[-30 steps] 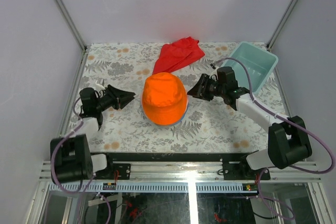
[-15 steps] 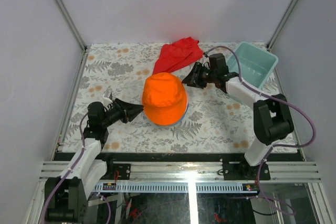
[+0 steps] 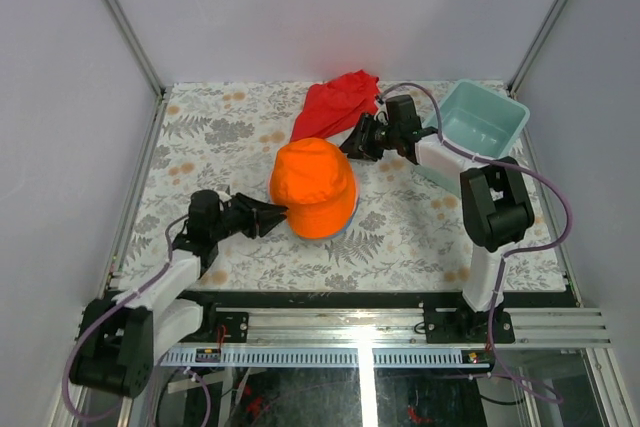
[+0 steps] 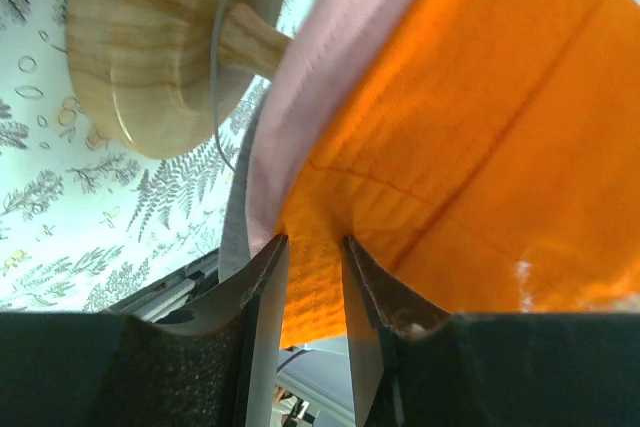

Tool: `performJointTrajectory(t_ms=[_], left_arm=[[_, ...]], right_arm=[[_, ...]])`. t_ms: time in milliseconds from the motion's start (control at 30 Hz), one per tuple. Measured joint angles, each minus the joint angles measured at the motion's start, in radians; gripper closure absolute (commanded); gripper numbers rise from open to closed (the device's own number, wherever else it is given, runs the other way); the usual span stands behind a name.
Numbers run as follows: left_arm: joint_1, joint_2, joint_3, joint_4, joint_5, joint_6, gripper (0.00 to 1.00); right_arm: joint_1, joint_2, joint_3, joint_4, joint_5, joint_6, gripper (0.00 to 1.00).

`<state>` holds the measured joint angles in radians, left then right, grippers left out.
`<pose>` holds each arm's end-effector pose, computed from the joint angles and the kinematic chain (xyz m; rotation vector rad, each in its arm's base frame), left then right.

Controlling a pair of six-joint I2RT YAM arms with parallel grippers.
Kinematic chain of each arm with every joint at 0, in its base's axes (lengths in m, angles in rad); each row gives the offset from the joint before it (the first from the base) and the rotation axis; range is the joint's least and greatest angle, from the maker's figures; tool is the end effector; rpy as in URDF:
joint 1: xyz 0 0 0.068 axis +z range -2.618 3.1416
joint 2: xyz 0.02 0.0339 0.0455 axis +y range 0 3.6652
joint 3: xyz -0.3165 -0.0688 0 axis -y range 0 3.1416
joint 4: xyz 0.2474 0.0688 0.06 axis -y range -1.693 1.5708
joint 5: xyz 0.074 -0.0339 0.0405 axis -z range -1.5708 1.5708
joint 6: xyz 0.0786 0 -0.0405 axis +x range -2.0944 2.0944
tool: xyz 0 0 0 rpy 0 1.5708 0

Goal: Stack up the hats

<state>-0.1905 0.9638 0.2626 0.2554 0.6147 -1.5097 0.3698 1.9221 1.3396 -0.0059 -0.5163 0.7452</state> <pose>0.1799 -0.0808 0.2001 -1.0573 2.1227 -1.5885 0.4400 0.2122 0.2457 0.1100 2.3202 1.1663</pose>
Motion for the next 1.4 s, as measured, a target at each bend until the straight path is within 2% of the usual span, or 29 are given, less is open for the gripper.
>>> performJointTrajectory(t_ms=[167,267,467,600,733,833,967,1100,1233,1400], left_arm=[[-0.005,0.167,0.097,0.008,0.003,0.035,0.73],[-0.005,0.237,0.161,0.009,0.008,0.071,0.73],[0.010,0.312,0.243,-0.009,0.020,0.142,0.72],[0.070,0.332,0.303,-0.064,0.043,0.207,0.70],[0.176,0.333,0.364,-0.146,0.068,0.292,0.67],[0.298,0.333,0.406,-0.214,0.104,0.366,0.66],[0.417,0.325,0.416,-0.286,0.129,0.434,0.64],[0.434,0.248,0.387,-0.338,0.152,0.451,0.65],[0.434,0.127,0.286,-0.330,0.188,0.403,0.68],[0.434,0.100,0.235,-0.322,0.221,0.333,0.71]], right_arm=[[0.019,-0.006,-0.008,-0.005,-0.009,-0.009,0.52],[0.031,-0.055,-0.068,-0.012,-0.009,-0.019,0.52],[0.035,-0.219,-0.239,-0.035,-0.003,-0.037,0.52],[0.040,-0.290,-0.304,-0.051,-0.005,-0.039,0.52],[0.075,-0.317,-0.325,-0.066,-0.007,-0.038,0.52],[0.116,-0.319,-0.330,-0.073,-0.009,-0.034,0.52],[0.159,-0.339,-0.347,-0.093,-0.010,-0.027,0.52],[0.166,-0.388,-0.349,-0.153,0.016,-0.039,0.51],[0.166,-0.444,-0.349,-0.199,0.062,-0.055,0.51],[0.164,-0.502,-0.389,-0.232,0.123,-0.057,0.50]])
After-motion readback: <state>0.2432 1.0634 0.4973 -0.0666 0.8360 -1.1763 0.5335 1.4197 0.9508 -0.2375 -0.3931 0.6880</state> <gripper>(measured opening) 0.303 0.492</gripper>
